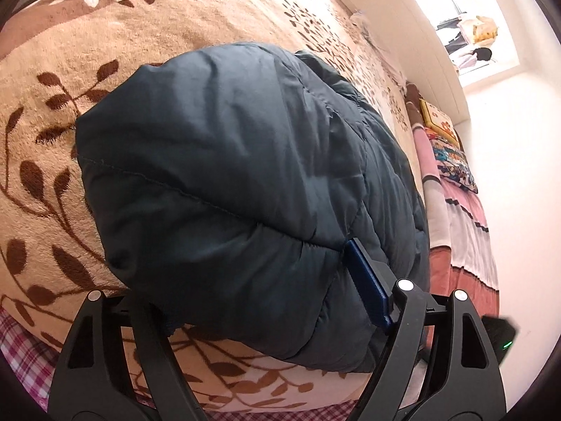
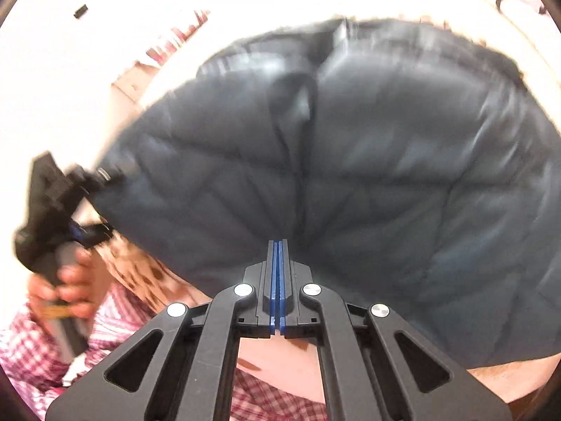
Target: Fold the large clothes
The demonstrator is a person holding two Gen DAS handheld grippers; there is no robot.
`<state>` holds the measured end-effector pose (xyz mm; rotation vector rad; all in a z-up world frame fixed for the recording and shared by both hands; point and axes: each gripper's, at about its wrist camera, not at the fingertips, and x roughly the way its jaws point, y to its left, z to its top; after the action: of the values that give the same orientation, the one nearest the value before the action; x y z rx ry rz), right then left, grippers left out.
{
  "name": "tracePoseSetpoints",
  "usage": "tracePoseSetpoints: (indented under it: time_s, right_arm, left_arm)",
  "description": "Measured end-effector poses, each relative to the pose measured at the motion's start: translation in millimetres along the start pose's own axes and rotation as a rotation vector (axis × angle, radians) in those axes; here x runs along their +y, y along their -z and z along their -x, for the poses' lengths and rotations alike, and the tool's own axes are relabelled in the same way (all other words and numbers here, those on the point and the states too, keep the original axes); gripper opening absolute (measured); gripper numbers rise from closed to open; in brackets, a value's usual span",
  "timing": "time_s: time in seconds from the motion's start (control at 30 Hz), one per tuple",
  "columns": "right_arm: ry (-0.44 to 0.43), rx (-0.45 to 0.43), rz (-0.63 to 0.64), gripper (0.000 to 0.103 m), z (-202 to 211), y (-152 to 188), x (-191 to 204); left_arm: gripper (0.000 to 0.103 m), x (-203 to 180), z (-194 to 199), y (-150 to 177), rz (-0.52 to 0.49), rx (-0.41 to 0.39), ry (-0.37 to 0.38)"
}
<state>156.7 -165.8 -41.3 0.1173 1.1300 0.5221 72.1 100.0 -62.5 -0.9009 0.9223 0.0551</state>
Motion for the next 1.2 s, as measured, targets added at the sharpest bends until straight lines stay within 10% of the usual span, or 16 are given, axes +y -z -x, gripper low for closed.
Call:
tracePoseSetpoints:
  time_s: [0.2, 0.53, 0.87, 1.2]
  right_arm:
    - [0.038, -0.124, -0.039, 0.000, 15.6, -57.2, -18.1]
    - [0.107, 0.044, -0.054, 0.000, -68.0, -82.5, -39.0]
    - [0.068, 0.063, -0.134, 0.000, -67.1, -90.2, -44.2]
    - [0.087, -0.102, -0.140, 0.000, -39.8, -147.2, -52.5]
  left_arm:
    - [0.078, -9.2, 0.9, 0.2, -0.050, -0.005, -0.040]
    - [0.078, -15.4, -1.4, -2.9, -0.083, -0.005, -0.044]
    - [0.079, -9.1, -4.5, -5.1, -0.044, 0.008, -0.047]
    - [0.079, 0.6, -4.7, 1.4, -0.041, -0.006, -0.034]
